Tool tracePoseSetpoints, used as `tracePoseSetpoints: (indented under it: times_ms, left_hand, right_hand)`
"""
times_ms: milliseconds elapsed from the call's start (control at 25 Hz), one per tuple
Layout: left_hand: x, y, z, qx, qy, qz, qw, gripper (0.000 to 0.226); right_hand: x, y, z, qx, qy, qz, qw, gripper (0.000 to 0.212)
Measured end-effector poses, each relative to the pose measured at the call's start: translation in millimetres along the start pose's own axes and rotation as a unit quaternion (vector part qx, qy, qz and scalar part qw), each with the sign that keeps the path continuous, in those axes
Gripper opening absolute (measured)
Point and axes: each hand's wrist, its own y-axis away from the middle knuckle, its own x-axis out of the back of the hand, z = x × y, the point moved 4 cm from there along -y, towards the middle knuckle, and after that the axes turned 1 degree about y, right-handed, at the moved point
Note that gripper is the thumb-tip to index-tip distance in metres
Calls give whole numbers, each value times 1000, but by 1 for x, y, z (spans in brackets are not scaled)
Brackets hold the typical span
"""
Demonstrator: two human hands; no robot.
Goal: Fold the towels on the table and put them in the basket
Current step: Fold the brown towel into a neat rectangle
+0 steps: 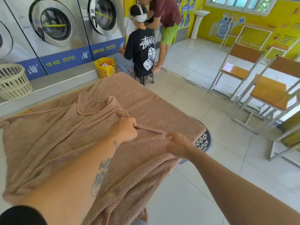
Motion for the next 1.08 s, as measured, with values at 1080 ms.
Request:
tracePoseSetpoints:
  times_ms: [1080]
  left_hand:
    - [25, -204, 197, 44, 43, 256, 965, 15]
  right_hand:
    - [206, -179, 106, 11, -214, 150, 965, 30]
